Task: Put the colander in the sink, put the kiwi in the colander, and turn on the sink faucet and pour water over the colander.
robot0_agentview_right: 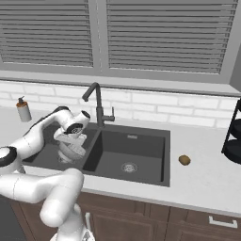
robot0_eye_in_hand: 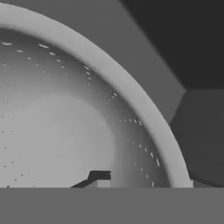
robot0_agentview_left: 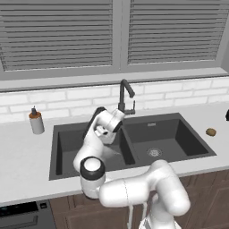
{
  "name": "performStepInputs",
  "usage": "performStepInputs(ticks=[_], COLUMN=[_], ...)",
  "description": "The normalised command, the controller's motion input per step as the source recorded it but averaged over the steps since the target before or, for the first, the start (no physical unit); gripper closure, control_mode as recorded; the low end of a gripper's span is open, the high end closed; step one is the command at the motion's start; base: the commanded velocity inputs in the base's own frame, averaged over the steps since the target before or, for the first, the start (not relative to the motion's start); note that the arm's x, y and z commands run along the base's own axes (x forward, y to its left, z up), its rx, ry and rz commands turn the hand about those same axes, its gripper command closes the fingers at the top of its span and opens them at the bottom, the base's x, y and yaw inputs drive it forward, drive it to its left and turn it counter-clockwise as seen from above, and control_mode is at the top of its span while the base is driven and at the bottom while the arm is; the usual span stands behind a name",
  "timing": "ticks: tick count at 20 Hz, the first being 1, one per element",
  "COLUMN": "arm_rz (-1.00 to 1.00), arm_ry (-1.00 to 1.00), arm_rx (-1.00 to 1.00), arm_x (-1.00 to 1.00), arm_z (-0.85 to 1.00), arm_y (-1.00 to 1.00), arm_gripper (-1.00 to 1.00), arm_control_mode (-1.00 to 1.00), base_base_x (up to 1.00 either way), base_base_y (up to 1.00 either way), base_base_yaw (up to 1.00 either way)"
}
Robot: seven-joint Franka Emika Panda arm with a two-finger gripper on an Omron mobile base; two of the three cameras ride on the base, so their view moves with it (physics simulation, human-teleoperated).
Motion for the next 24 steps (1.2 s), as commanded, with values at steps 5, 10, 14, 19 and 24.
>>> performStepInputs(ticks=[5,10,14,19,24], arm_rz=[-0.75,-0.7,-0.65,-0.62,-0.55], arm_ry=[-0.21,-0.22,-0.27,-0.31,-0.21], arm_rx=[-0.19,-0.23,-0.3,-0.33,-0.19], arm_x=[0.0,0.0,0.0,0.0,-0.25], arm_z=[-0.99,-0.87,-0.8,-0.59,0.13], arm_y=[0.37,0.59,0.66,0.74,0.64], arm_gripper=[-1.0,-1.0,-1.0,-1.0,-1.0], arm_control_mode=[-1.0,-1.0,-1.0,-1.0,-1.0], base_base_x=[0.0,0.0,0.0,0.0,0.0], base_base_y=[0.0,0.0,0.0,0.0,0.0], base_base_yaw=[0.0,0.0,0.0,0.0,0.0])
